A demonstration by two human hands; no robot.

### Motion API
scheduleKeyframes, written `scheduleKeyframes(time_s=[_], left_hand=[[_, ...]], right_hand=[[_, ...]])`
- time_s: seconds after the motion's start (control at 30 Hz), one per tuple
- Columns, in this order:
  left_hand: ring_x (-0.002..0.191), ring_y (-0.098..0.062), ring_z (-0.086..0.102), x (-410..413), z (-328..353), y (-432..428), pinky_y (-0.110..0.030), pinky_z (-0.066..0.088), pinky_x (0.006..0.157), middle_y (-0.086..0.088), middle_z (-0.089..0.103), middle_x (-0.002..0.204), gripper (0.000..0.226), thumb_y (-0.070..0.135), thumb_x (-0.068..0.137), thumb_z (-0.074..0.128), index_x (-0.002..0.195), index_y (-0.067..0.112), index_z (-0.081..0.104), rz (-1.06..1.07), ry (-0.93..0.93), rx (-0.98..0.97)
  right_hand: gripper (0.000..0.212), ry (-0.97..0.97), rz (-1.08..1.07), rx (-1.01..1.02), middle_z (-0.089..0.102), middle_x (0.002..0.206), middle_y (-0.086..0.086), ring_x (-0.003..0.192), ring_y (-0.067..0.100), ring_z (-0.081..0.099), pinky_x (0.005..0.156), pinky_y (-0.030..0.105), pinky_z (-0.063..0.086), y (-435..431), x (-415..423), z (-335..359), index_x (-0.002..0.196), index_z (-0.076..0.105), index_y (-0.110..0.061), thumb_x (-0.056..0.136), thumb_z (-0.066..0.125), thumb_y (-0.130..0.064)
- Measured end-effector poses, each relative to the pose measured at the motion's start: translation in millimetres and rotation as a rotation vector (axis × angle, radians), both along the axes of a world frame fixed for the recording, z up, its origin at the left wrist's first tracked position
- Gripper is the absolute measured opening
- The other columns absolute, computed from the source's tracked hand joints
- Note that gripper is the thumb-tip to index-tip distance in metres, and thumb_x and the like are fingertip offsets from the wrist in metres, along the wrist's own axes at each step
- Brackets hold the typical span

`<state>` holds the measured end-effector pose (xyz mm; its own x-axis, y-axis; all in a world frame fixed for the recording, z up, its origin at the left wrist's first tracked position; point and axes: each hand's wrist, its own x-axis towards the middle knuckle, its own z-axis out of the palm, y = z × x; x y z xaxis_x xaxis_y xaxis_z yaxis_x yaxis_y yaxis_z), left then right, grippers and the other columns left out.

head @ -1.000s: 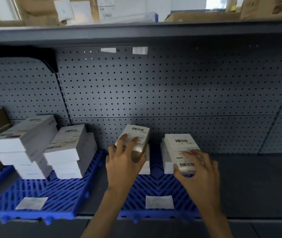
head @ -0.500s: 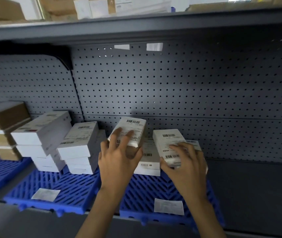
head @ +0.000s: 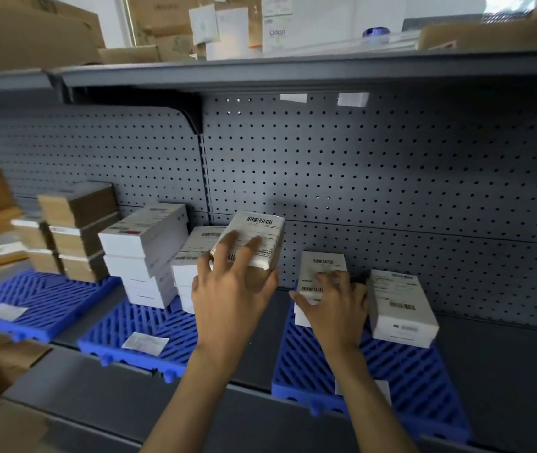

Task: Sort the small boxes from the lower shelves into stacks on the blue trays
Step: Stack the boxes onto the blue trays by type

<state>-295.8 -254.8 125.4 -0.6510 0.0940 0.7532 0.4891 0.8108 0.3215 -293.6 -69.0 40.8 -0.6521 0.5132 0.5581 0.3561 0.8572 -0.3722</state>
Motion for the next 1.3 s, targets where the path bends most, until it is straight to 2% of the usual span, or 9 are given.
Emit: scheduleKeyframes(time_s=[0.13, 0.3, 0.37, 0.47, 0.63, 0.8, 0.97, 1.3], left_hand=[[0.123, -0.030, 0.049, 5.8, 1.6, -13.0, -0.048, 0.058, 0.074, 0.008, 0.047, 0.149, 0.060, 0.063, 0.083, 0.070, 0.136, 0.039, 0.057, 0.021, -0.007, -0.017], [0.121, -0.031, 0.048, 15.3, 3.2, -39.0, -0.050, 0.058, 0.079, 0.009, 0.046, 0.149, 0.058, 0.063, 0.083, 0.070, 0.135, 0.040, 0.057, 0.014, -0.010, 0.005], [0.119, -0.032, 0.050, 19.5, 3.7, -54.2, -0.050, 0.058, 0.077, 0.008, 0.046, 0.149, 0.058, 0.063, 0.083, 0.070, 0.135, 0.040, 0.057, 0.006, -0.006, 0.006], [0.117, -0.031, 0.051, 25.9, 3.2, -82.1, -0.048, 0.057, 0.077, 0.008, 0.048, 0.149, 0.056, 0.062, 0.084, 0.070, 0.134, 0.039, 0.058, 0.006, 0.003, 0.022], [0.115, -0.031, 0.050, 39.3, -1.7, -147.8, -0.048, 0.057, 0.074, 0.007, 0.049, 0.148, 0.055, 0.062, 0.084, 0.070, 0.133, 0.040, 0.059, 0.034, -0.003, 0.044], [0.118, -0.032, 0.050, 53.2, -10.5, -229.9, -0.050, 0.057, 0.075, 0.006, 0.046, 0.150, 0.057, 0.060, 0.084, 0.070, 0.135, 0.038, 0.057, 0.046, -0.019, 0.018], [0.113, -0.033, 0.052, 53.8, -23.3, -317.2, -0.046, 0.055, 0.075, 0.004, 0.048, 0.149, 0.055, 0.058, 0.083, 0.071, 0.133, 0.036, 0.061, 0.139, -0.033, 0.022], [0.119, -0.034, 0.051, 0.5, -47.0, -447.2, -0.047, 0.054, 0.079, 0.002, 0.045, 0.152, 0.059, 0.059, 0.083, 0.071, 0.136, 0.037, 0.057, 0.276, -0.076, -0.034]], right_hand=[[0.085, -0.050, -0.038, 0.020, 0.055, 0.130, 0.002, 0.108, 0.035, 0.047, 0.085, 0.047, 0.044, -8.3, -5.4, 5.5, 0.123, 0.067, -0.031, 0.067, 0.053, -0.093], [0.093, -0.085, -0.031, -0.017, 0.051, 0.138, 0.005, 0.118, 0.037, 0.046, 0.091, 0.051, 0.048, -15.0, 7.6, 13.0, 0.132, 0.062, -0.030, 0.065, 0.054, -0.094], [0.088, -0.066, -0.026, -0.016, 0.051, 0.136, 0.005, 0.121, 0.036, 0.045, 0.093, 0.054, 0.048, -23.5, 19.7, 17.4, 0.133, 0.062, -0.029, 0.068, 0.059, -0.089], [0.069, -0.027, 0.019, 0.018, 0.051, 0.139, 0.005, 0.125, 0.035, 0.045, 0.095, 0.055, 0.049, -49.7, 39.6, 26.6, 0.129, 0.065, -0.026, 0.078, 0.067, -0.072], [0.047, 0.030, 0.169, 0.104, 0.056, 0.130, -0.002, 0.120, 0.028, 0.052, 0.086, 0.049, 0.053, -120.5, 64.3, 42.4, 0.126, 0.066, -0.026, 0.090, 0.065, -0.056], [0.047, 0.017, 0.282, 0.107, 0.056, 0.124, -0.004, 0.109, 0.027, 0.055, 0.082, 0.047, 0.054, -203.6, 70.9, 47.9, 0.125, 0.066, -0.025, 0.088, 0.067, -0.053], [0.045, -0.016, 0.366, 0.111, 0.057, 0.124, -0.010, 0.110, 0.024, 0.055, 0.081, 0.044, 0.054, -284.5, 64.9, 46.7, 0.123, 0.066, -0.031, 0.084, 0.070, -0.054], [0.044, -0.056, 0.527, 0.126, 0.060, 0.121, -0.009, 0.104, 0.024, 0.060, 0.076, 0.041, 0.056, -387.0, -1.0, 26.0, 0.122, 0.066, -0.029, 0.085, 0.069, -0.053]])
